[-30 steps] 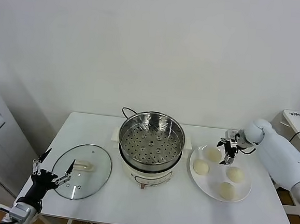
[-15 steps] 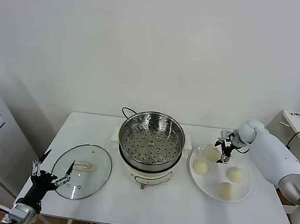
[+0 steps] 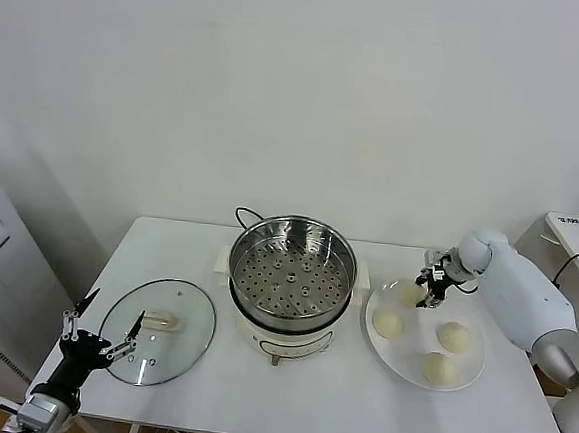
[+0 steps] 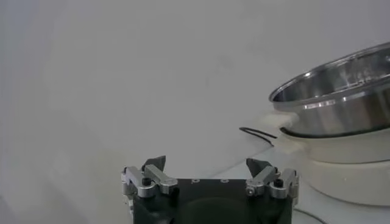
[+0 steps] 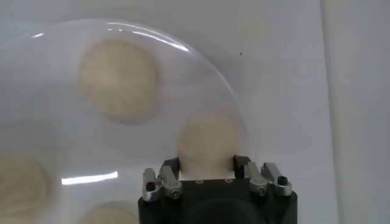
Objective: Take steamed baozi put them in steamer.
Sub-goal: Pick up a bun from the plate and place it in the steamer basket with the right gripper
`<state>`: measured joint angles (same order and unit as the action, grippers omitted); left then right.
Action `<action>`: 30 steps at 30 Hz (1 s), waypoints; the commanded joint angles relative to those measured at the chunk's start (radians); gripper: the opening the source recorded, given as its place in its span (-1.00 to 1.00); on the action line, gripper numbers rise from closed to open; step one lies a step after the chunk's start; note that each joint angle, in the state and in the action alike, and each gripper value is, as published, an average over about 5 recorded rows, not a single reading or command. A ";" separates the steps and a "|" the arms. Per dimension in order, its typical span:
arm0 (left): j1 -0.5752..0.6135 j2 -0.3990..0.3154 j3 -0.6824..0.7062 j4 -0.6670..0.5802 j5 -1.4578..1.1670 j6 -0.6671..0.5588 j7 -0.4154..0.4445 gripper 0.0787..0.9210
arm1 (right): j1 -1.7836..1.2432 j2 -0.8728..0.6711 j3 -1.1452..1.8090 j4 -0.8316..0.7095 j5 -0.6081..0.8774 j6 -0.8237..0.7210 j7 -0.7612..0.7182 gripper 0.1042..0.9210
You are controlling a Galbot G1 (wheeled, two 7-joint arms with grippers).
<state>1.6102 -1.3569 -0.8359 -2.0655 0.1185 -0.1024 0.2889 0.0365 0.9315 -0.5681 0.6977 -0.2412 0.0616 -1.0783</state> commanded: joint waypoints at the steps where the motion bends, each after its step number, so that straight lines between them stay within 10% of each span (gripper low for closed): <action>1: 0.002 -0.006 -0.004 -0.007 -0.009 0.004 -0.001 0.77 | 0.295 -0.052 -0.317 0.163 0.273 0.014 -0.041 0.01; 14: -0.001 -0.013 -0.017 -0.014 -0.017 0.007 -0.004 0.77 | 0.703 0.214 -0.678 0.305 0.442 0.252 -0.086 -0.02; 30: 0.009 -0.003 -0.042 -0.020 -0.047 0.019 -0.010 0.77 | 0.329 0.368 -0.431 0.295 -0.154 0.525 -0.042 -0.05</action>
<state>1.6135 -1.3627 -0.8666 -2.0857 0.0833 -0.0839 0.2804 0.4788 1.2192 -1.0638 1.0093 -0.1445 0.4332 -1.1307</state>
